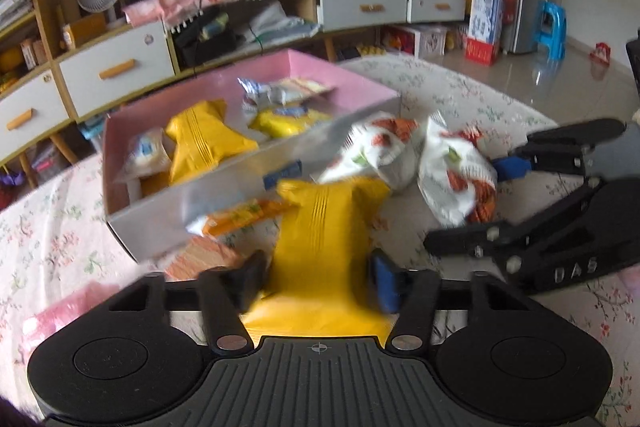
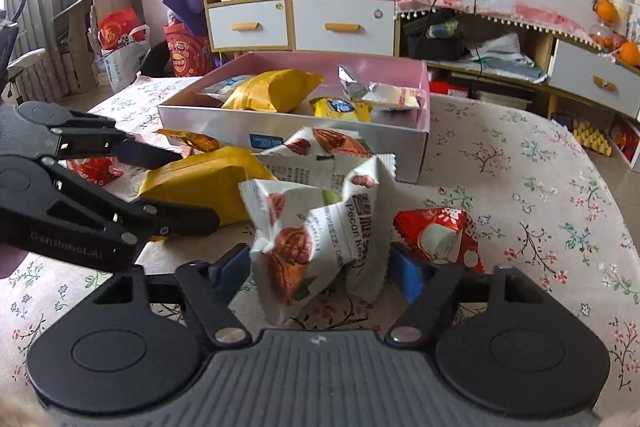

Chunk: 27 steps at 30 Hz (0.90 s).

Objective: Organize snacks
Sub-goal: 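Grasp a yellow pillow pack with the left tool while the right tool grasps a white pecan pack, then lift both held packs and carry them over the pink box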

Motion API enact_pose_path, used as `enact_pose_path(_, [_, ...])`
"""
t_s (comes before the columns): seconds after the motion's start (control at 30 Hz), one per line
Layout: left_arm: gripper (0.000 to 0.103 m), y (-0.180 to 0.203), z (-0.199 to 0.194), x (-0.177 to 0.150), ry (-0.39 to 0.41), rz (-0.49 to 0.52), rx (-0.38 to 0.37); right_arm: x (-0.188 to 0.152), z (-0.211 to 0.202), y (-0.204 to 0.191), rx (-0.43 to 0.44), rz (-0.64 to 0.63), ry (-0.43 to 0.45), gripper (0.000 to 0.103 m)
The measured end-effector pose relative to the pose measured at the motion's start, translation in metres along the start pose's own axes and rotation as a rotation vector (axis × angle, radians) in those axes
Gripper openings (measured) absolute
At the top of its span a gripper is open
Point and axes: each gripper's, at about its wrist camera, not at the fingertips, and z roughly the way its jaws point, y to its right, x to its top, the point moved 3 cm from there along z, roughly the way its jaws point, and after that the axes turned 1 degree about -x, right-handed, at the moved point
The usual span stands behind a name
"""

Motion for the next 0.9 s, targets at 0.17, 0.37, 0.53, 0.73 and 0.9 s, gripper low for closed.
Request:
enact_pose_path(0.17, [0.044,0.005,-0.007,-0.004,-0.001,-0.001,0.015,-0.001,-0.006,0.002,0.027,0.006,-0.003,0.058])
enact_pose_path(0.37, [0.042,0.010,-0.021,-0.011,-0.025,-0.027,0.023,-0.001,-0.011,-0.002,0.052,-0.004,-0.016,0.054])
enact_pose_path(0.53, [0.042,0.012,-0.035,-0.022,-0.045,-0.035,0.024,-0.002,-0.015,-0.006,0.075,-0.022,-0.032,0.054])
enact_pose_path(0.73, [0.042,0.012,-0.050,-0.033,-0.067,-0.050,0.016,-0.005,-0.019,-0.011,0.094,-0.044,-0.050,0.054])
enact_pose_path(0.9, [0.044,0.010,-0.057,-0.038,-0.078,-0.057,-0.032,-0.005,-0.020,-0.015,0.095,-0.066,-0.060,0.054])
